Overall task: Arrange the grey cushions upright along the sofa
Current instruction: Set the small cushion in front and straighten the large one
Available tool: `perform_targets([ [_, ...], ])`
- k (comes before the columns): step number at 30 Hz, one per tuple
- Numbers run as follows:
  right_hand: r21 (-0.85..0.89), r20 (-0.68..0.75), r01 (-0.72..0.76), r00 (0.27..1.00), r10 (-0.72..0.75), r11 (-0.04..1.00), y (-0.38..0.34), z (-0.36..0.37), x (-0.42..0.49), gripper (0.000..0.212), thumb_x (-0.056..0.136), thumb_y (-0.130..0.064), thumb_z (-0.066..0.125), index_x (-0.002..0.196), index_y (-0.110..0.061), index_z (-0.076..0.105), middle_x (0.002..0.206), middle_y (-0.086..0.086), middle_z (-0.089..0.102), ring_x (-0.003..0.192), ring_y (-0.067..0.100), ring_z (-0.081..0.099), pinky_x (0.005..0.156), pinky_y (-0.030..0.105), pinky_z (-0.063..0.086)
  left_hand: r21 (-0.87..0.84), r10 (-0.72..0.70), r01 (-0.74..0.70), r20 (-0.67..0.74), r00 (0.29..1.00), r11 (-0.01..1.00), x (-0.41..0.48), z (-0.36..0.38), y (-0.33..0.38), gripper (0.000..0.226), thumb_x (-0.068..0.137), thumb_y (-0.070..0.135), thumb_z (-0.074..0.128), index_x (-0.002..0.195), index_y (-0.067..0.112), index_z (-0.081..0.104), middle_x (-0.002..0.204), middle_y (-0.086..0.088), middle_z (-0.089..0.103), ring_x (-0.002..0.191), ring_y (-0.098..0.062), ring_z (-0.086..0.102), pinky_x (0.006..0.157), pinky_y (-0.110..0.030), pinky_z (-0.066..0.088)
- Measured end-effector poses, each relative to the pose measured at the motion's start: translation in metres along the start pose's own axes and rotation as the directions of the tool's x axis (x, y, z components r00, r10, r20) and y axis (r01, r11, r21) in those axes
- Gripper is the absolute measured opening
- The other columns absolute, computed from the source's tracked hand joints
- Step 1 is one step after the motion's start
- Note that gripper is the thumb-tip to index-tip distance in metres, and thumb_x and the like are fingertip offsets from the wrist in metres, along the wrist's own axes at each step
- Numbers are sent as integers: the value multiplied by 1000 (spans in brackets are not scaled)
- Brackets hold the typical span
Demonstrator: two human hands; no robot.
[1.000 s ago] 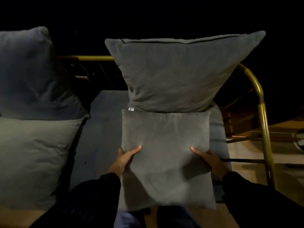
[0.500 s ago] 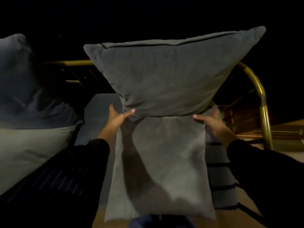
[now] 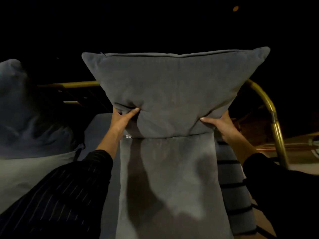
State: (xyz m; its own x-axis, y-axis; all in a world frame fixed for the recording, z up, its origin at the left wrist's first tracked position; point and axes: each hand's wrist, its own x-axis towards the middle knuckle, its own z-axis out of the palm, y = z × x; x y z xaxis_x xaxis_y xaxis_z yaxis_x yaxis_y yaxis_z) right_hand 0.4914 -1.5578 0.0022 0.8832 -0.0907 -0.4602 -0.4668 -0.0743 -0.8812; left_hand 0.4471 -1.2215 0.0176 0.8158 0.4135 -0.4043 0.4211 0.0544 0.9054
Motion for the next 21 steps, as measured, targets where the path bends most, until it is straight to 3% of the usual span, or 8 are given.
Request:
perform_targets([
  [3,3,-8,11,1000,-11,1000,-1,5,-3,109,66,-14,87,152,-24,20,136,-5,47,120,14,50,98,29,43,-19,-39,40,31,999,999,1,-13,1,115,57,51,86,153,28,26,155,5,42,139,-16,44,115,-44,39],
  [6,-43,41,4,999,-3,999,0,10,-1,108,69,-18,86,153,-23,18,145,0,45,129,19,48,106,34,42,-35,-129,130,46,991,991,-2,-19,-17,127,46,67,85,152,36,22,158,8,36,143,-19,40,114,-53,38],
  [9,-108,106,-19,994,30,994,2,14,2,107,74,-23,82,155,-19,13,154,1,38,138,21,42,113,35,36,37,-132,132,4,991,991,-4,-19,-19,101,74,48,78,155,30,19,161,5,31,146,-23,35,116,-53,35],
  [13,-237,116,-44,991,73,970,4,19,2,90,86,-27,70,155,-10,14,154,-1,34,140,19,37,115,29,29,96,-72,80,-89,993,992,-2,-13,-17,86,85,33,72,153,16,21,159,-4,34,144,-25,37,118,-44,35],
  [18,-499,76,-189,963,260,846,39,15,-15,79,89,-44,61,151,-9,27,156,10,36,140,32,40,115,42,34,202,-110,153,-210,971,967,-44,8,-24,78,91,43,61,151,7,26,154,-15,41,139,-35,44,113,-43,39],
  [21,-609,167,-68,963,211,791,67,24,-54,65,91,-40,60,145,-7,42,150,11,44,136,30,44,113,39,36,368,-132,195,-189,973,909,-77,25,-51,82,87,50,61,150,6,31,150,-19,46,136,-37,47,112,-43,39],
])
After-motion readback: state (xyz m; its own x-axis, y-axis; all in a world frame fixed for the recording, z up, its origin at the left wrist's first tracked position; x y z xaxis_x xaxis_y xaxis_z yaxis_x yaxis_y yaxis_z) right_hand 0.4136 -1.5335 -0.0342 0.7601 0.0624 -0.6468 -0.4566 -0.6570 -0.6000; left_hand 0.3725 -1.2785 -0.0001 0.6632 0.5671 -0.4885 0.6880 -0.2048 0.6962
